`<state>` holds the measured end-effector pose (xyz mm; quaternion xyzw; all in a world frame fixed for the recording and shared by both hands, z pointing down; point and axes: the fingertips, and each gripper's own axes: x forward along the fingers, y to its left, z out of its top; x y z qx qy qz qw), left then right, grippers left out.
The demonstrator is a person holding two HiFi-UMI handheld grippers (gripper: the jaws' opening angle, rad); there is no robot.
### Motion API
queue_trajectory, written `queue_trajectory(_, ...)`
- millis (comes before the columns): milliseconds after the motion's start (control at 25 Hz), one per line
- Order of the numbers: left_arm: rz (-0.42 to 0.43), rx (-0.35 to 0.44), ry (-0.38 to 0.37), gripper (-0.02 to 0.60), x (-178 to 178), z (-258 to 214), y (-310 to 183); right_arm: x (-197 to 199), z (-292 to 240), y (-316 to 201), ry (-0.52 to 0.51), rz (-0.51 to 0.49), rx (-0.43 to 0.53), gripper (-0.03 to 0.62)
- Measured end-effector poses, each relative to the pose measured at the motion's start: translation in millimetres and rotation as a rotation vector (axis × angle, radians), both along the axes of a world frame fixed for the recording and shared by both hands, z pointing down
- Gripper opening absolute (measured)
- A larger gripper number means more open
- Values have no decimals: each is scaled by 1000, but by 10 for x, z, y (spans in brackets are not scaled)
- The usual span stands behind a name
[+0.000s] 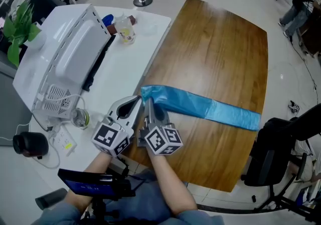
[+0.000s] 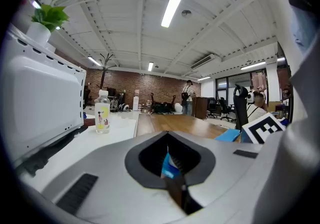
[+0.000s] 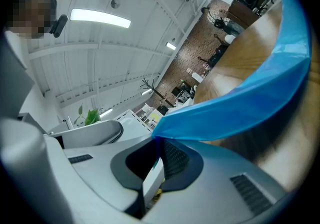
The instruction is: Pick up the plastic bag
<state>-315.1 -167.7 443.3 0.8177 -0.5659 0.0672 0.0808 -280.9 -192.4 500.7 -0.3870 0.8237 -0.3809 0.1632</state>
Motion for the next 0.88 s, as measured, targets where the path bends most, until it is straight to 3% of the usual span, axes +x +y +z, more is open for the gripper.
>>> queue_trajectory(560,-13,-8,13,6,-98,48,-65,-134,142,-50,-3,-11,-77,39)
queue_trajectory(640,-14,-6,13,6,-95,47,-71,-137,169,-53,-15,-13,-102,138)
queue_trajectory(880,-27,-6,17,6,-121,42,-48,-159,172,-4,-20,-32,-117,153)
